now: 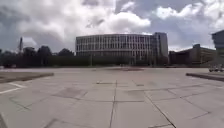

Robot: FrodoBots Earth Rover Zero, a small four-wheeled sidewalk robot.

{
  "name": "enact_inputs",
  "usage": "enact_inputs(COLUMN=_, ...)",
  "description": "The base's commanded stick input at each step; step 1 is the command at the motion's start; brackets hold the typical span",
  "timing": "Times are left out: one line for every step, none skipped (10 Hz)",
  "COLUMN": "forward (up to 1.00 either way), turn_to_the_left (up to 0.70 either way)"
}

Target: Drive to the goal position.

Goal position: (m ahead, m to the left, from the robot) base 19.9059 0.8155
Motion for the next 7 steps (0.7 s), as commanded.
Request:
enact_inputs(forward=1.00, turn_to_the_left=0.00)
enact_inputs(forward=1.00, turn_to_the_left=0.00)
enact_inputs(forward=1.00, turn_to_the_left=0.00)
enact_inputs(forward=1.00, turn_to_the_left=0.00)
enact_inputs(forward=1.00, turn_to_the_left=0.00)
enact_inputs(forward=1.00, turn_to_the_left=0.00)
enact_inputs(forward=1.00, turn_to_the_left=0.00)
